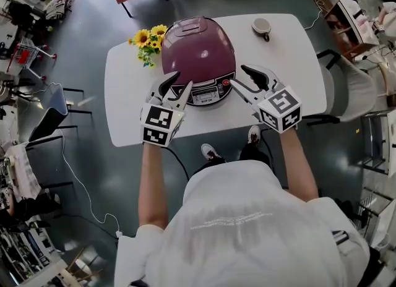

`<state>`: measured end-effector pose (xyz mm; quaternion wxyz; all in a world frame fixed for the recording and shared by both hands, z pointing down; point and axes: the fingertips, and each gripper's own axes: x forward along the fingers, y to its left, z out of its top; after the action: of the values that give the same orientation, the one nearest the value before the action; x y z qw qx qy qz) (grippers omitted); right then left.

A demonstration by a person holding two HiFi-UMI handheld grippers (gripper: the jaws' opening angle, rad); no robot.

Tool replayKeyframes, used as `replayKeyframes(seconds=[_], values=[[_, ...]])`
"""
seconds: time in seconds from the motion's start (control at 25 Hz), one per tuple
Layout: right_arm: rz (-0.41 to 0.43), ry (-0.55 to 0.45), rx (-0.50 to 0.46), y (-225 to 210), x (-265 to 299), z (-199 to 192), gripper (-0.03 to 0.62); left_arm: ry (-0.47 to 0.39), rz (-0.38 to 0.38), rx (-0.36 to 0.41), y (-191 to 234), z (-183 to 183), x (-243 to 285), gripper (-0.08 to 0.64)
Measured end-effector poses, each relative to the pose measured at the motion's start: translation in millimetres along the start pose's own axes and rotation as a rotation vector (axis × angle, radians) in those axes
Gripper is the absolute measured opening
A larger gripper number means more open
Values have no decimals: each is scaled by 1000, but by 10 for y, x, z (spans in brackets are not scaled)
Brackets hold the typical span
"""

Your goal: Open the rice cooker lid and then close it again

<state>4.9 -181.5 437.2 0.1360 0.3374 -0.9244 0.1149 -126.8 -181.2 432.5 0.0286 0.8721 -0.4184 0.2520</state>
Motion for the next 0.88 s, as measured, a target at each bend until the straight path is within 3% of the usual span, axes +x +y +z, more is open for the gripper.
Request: replayKeyframes(seconds=[0.2, 0.56, 0.88], values=[[2, 1, 20, -16, -8, -49, 213, 43, -59, 41, -142, -58, 107, 143], [22, 21, 62, -168, -74, -224, 206, 198, -164, 100, -484, -307, 366, 123], [42, 48, 82, -187, -90, -347, 202, 287, -180, 172, -580, -457, 510, 79]])
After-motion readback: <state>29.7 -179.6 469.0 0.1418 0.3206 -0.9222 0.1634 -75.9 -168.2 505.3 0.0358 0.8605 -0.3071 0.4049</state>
